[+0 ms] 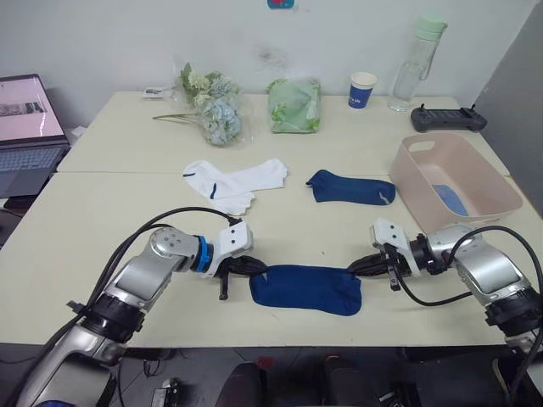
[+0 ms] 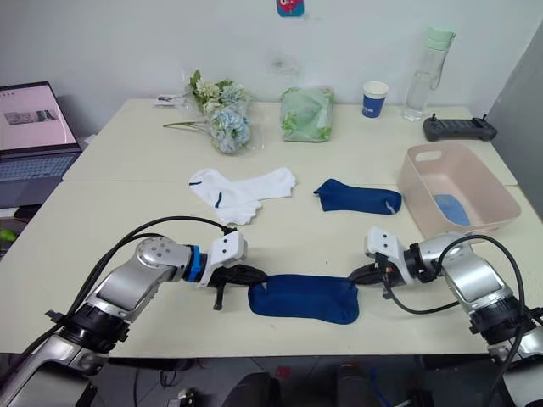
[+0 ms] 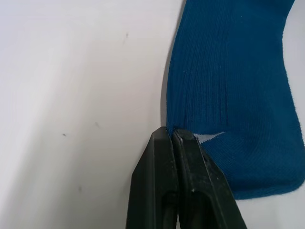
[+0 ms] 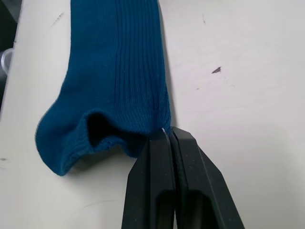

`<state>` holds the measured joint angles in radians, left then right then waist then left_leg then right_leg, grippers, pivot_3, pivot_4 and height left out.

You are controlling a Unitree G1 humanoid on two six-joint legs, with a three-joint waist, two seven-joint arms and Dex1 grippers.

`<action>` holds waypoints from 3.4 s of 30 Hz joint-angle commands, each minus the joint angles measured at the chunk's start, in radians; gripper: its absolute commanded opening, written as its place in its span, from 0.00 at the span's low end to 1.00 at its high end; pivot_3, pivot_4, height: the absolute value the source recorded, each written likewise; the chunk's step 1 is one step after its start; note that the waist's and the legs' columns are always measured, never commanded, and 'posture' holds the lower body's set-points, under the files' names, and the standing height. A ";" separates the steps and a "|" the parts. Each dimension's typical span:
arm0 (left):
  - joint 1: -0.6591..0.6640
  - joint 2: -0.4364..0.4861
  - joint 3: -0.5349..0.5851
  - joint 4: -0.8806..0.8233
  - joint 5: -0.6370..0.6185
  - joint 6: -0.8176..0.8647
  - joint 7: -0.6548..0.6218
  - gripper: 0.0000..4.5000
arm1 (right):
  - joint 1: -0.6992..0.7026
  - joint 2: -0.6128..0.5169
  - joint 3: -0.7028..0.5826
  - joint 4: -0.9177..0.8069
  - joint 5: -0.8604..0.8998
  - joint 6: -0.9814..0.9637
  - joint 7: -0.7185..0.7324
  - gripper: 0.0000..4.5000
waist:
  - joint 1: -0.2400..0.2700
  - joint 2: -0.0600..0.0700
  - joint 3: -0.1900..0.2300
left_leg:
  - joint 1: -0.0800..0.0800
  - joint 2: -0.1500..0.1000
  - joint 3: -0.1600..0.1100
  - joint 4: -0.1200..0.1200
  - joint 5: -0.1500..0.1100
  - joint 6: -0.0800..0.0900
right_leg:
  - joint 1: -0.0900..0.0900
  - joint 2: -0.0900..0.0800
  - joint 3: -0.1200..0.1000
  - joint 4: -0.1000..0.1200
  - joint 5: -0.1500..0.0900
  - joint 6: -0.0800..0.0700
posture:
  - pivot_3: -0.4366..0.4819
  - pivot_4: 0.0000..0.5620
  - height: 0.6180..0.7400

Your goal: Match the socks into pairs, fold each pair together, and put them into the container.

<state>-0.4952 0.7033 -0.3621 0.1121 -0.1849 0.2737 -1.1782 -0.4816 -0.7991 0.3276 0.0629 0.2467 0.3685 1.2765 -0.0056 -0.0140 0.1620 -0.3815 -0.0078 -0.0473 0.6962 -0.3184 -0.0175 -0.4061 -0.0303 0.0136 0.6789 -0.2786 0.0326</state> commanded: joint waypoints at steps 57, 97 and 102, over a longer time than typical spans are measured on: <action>0.402 -0.180 0.530 -0.175 -0.084 -0.082 0.541 0.91 | 0.410 0.158 -0.474 -0.182 -0.001 -0.132 -0.576 0.90 | 0.002 0.000 -0.001 | 0.001 0.000 0.000 -0.002 0.000 0.000 | 0.001 -0.006 0.001 0.000 0.000 0.000 | 0.48 0.27 1.00; 0.215 -0.170 0.382 -0.539 -0.184 0.144 0.486 1.00 | -0.581 0.537 -0.193 1.066 -0.312 -0.245 -0.652 0.09 | -0.025 0.001 -0.001 | 0.001 0.000 0.001 -0.001 0.002 -0.004 | 0.000 -0.006 0.001 0.001 0.000 0.000 | 0.48 0.27 1.00; 0.234 -0.154 0.391 -0.538 -0.184 0.141 0.476 1.00 | -0.573 0.543 -0.182 1.002 -0.305 -0.249 -0.549 0.01 | -0.027 0.001 -0.001 | 0.001 0.000 0.001 -0.002 0.002 -0.004 | 0.000 -0.006 0.001 0.001 0.000 0.000 | 0.48 0.27 1.00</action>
<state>-0.2672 0.5354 0.0076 -0.3951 -0.3559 0.4267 -0.6947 -1.0520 -0.2564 0.1403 1.1061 -0.0592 0.1156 0.6714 -0.0321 -0.0135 0.1606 -0.3803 -0.0078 -0.0462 0.6947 -0.3161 -0.0218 -0.4064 -0.0363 0.0151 0.6801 -0.2783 0.0322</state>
